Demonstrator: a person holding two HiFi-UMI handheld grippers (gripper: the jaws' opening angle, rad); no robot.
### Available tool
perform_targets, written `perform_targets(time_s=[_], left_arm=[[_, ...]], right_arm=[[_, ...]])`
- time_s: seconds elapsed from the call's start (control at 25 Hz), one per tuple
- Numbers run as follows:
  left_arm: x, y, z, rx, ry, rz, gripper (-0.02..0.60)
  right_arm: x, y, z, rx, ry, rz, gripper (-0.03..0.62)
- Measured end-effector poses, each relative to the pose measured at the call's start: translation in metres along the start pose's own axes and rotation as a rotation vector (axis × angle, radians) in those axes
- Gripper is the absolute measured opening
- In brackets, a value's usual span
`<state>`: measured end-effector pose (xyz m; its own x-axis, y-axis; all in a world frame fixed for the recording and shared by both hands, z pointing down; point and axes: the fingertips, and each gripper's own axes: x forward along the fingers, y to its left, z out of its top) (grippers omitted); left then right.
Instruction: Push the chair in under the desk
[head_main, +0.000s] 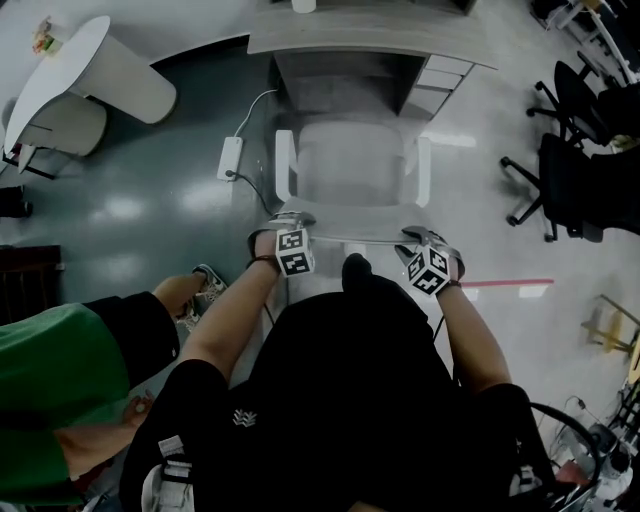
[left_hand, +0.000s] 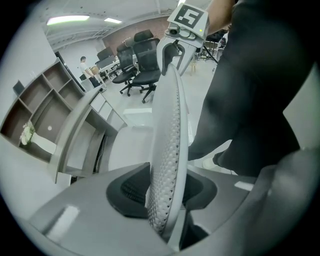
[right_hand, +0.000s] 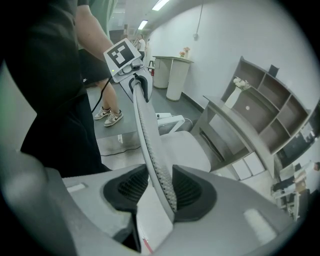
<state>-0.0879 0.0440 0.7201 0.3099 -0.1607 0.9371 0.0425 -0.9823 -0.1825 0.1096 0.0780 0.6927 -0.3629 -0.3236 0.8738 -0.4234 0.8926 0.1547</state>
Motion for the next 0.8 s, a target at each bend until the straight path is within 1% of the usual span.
perform_targets(time_s=[0.6, 0.8], left_arm=[[0.025, 0.107, 0.016, -0.011, 0.004, -0.004, 0.141], [0.035, 0.144, 0.020, -0.021, 0.003, 0.026, 0.143]], right_arm=[[0.024, -0.111, 0.012, -0.023, -0.011, 0.016, 0.150], [0.035, -0.148, 0.017, -0.045, -0.016, 0.021, 0.147]])
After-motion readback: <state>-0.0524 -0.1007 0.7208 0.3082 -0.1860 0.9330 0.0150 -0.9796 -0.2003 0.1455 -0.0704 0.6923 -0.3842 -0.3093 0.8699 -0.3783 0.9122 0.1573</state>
